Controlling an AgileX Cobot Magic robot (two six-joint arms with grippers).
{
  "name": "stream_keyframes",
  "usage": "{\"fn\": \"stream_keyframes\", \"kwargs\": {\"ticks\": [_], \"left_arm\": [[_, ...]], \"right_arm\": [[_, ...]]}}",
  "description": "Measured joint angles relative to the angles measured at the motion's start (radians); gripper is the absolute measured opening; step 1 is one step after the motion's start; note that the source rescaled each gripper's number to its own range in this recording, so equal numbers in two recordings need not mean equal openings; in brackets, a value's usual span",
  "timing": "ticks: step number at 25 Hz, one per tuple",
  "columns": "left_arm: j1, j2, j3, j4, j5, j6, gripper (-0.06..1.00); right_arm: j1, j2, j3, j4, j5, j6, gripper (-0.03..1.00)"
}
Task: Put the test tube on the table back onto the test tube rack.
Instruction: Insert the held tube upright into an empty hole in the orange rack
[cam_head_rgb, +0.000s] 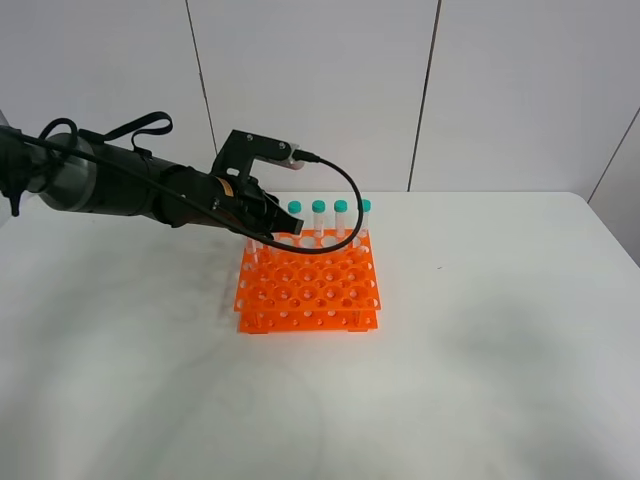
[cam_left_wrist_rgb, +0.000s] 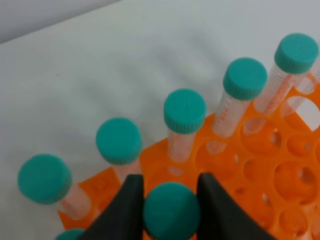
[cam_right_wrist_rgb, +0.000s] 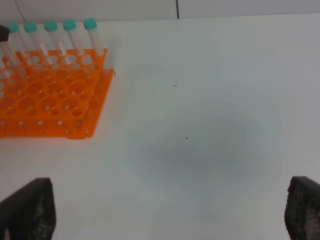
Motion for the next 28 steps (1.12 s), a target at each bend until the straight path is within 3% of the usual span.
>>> {"fn": "stream_keyframes", "kwargs": {"ticks": [28], "left_arm": [[0.0,0.042,0.009,-0.002,-0.05,0.0,0.0]], "right_arm": [[0.0,0.0,0.0,0.003,0.0,0.0,1.0]]}}
